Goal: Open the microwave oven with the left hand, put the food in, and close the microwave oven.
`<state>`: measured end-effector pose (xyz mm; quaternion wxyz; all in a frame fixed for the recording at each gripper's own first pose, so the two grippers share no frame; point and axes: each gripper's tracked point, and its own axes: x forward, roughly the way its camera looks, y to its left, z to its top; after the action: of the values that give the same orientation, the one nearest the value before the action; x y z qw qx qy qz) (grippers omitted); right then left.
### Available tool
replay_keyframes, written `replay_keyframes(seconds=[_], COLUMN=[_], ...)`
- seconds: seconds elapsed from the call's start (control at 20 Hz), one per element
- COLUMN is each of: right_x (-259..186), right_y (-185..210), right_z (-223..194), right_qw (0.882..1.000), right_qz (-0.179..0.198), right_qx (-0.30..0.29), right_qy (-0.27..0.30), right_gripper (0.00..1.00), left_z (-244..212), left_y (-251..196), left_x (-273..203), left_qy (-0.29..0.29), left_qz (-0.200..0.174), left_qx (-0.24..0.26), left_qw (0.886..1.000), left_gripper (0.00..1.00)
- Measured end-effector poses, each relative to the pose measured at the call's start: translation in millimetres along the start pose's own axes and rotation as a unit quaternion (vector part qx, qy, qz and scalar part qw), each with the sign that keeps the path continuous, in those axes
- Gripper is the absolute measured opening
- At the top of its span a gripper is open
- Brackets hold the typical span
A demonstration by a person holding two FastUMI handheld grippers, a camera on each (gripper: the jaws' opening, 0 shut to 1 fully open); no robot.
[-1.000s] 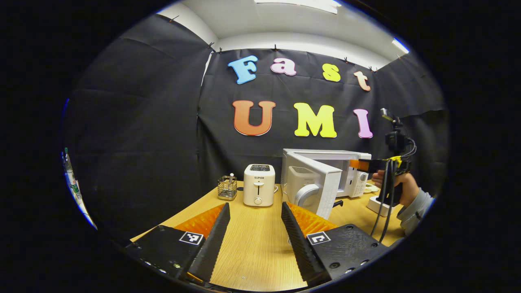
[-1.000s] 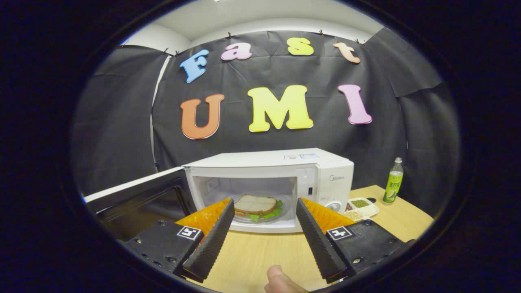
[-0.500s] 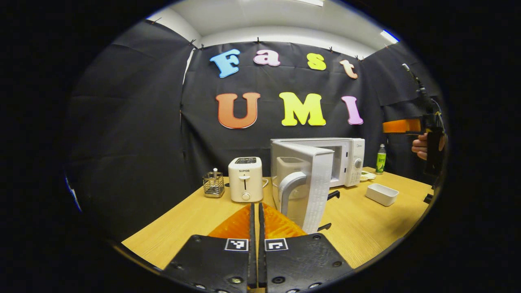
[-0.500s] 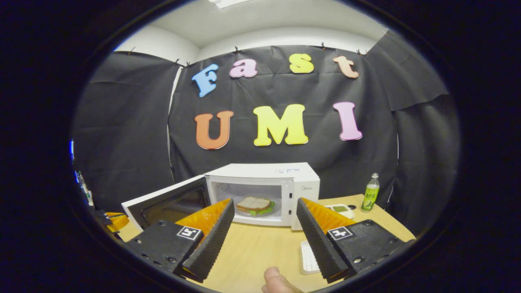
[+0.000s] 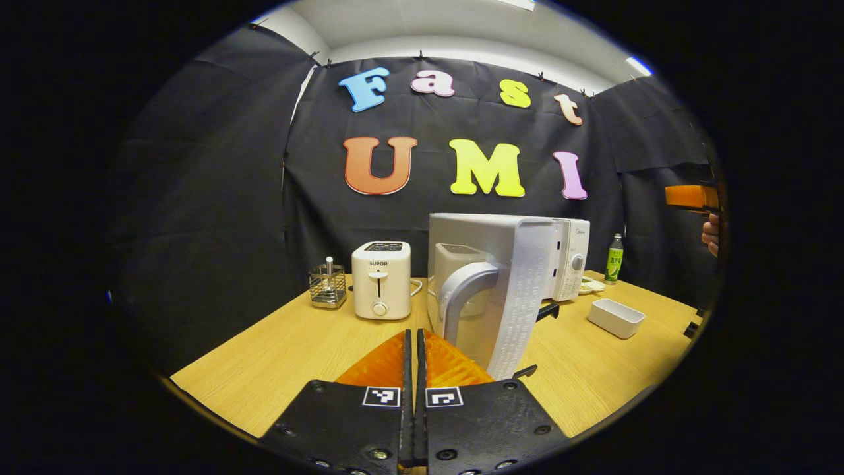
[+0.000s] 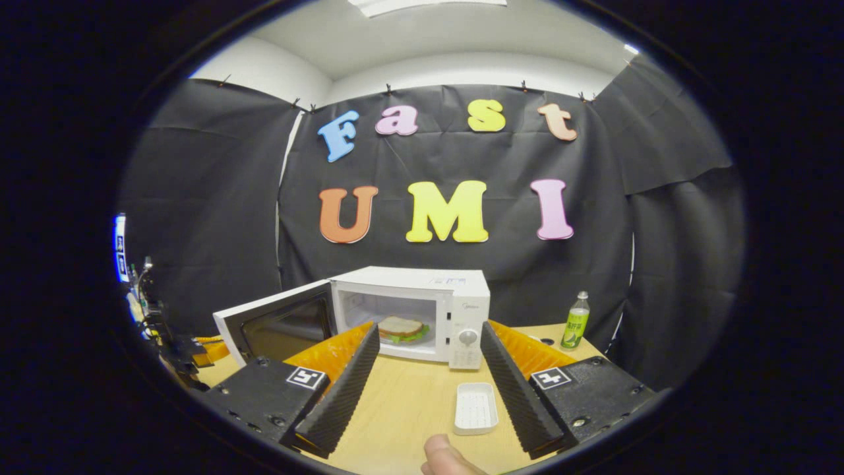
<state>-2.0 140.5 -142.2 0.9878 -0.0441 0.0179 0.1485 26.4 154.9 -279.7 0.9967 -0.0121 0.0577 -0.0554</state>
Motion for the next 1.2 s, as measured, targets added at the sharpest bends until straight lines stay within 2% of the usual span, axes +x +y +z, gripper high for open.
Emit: replay_keyframes(seconds=[0.05,0.1,0.35,0.65,0.7,1.0,1.2], right_x=[-1,-4,-8,-18,-19,-25,-26], right_y=[-2,-2,-16,-36,-39,-58,-68], right_z=[-2,-3,-4,-5,-4,-2,-2], right_qw=[1.000,1.000,1.000,1.000,1.000,1.000,1.000], right_qz=[0.003,0.005,-0.002,-0.010,-0.011,-0.014,-0.010], right_qx=[0.001,0.000,-0.001,0.007,0.007,0.010,0.001], right_qy=[0.003,0.005,0.003,-0.002,-0.005,-0.011,-0.018], right_gripper=[0.98,0.92,0.92,0.92,0.99,0.98,0.98], left_z=[0,0,-3,3,2,8,11], left_y=[-4,-8,-35,-75,-83,-136,-165], left_x=[1,2,12,30,35,63,85], left_qy=[-0.001,-0.004,-0.006,-0.011,-0.008,-0.005,-0.003], left_qz=[0.000,-0.004,-0.023,-0.059,-0.066,-0.118,-0.137], left_qx=[0.001,0.002,-0.013,-0.005,-0.008,-0.017,-0.015], left_qw=[1.000,1.000,1.000,0.998,0.998,0.993,0.990], left_gripper=[0.00,0.00,0.00,0.00,0.00,0.00,0.00])
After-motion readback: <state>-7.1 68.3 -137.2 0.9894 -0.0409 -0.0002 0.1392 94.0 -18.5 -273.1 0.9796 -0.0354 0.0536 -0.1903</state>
